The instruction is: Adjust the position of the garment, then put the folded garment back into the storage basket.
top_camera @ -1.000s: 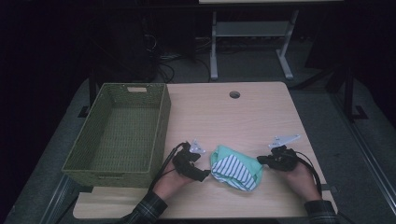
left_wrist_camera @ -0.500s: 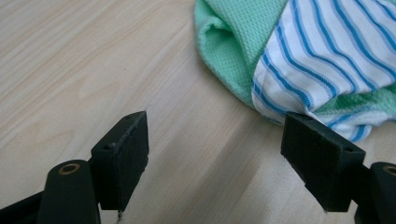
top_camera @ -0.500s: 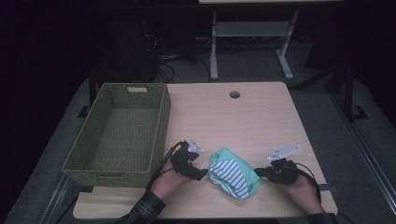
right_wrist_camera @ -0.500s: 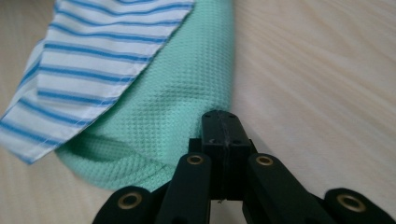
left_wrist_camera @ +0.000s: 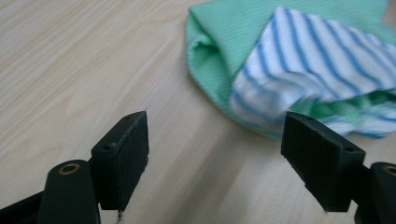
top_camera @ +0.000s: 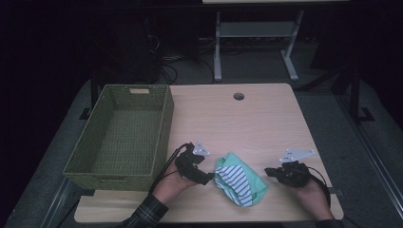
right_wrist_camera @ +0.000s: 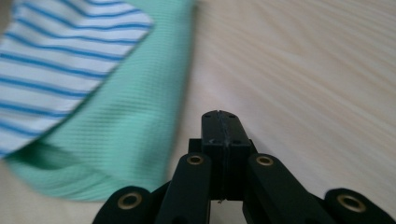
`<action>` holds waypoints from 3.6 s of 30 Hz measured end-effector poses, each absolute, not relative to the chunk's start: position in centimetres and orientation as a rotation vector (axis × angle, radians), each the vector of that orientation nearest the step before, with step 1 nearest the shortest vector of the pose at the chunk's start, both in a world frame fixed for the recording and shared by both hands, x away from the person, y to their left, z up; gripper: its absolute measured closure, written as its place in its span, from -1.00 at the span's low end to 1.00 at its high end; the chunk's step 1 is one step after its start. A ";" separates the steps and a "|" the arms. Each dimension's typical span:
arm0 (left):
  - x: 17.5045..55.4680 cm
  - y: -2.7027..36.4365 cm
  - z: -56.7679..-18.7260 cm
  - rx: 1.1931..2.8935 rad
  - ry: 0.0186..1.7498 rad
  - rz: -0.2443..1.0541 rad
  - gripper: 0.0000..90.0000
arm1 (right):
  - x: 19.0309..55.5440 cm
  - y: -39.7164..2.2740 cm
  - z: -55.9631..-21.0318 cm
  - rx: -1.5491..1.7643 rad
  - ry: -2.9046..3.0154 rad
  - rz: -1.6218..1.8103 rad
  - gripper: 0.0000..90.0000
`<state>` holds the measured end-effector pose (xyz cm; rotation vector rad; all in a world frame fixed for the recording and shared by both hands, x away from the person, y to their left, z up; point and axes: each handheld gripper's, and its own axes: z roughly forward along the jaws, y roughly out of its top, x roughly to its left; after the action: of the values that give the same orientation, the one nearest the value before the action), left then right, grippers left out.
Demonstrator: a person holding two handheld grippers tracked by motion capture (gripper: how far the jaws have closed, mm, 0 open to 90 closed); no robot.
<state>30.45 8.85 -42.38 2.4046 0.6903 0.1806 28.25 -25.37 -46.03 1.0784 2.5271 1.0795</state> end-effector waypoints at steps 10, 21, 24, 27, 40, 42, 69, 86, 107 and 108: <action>29.7 7.4 -41.4 2.384 0.660 0.108 -0.50 | 29.9 -27.3 -46.6 1.218 2.388 0.993 0.55; 28.1 4.1 -42.3 2.407 0.622 0.070 -0.57 | 30.7 -27.8 -47.4 1.250 2.279 0.930 -0.24; 27.8 3.1 -43.2 2.430 0.619 0.059 -0.61 | 30.8 -28.0 -47.5 1.259 2.265 0.930 -0.31; 27.5 2.4 -44.1 2.465 0.602 0.066 -0.64 | 30.9 -28.2 -47.6 1.267 2.257 0.940 -0.38; 27.2 1.9 -45.6 2.512 0.601 0.094 -0.67 | 31.0 -28.6 -48.2 1.286 2.230 0.996 -0.51; 27.2 1.9 -45.5 2.516 0.600 0.106 -0.63 | 31.0 -28.6 -48.2 1.288 2.230 0.996 -0.55; 29.1 3.6 -44.5 2.459 0.581 -0.071 0.58 | 31.1 -28.6 -48.2 1.312 2.230 0.976 -0.70; 29.8 4.6 -41.3 2.429 0.587 -0.095 0.58 | 31.0 -28.6 -48.2 1.312 2.228 0.974 -0.70; 31.2 5.8 -34.5 2.417 0.532 -0.022 0.58 | 31.0 -28.5 -48.2 1.320 2.226 0.971 -0.71; 31.2 5.8 -34.3 2.423 0.528 -0.013 0.58 | 31.0 -28.5 -48.2 1.318 2.226 0.971 -0.71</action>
<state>31.20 5.85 -34.31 2.4231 0.5277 -0.0133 31.01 -28.54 -48.23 1.3184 2.2259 0.9708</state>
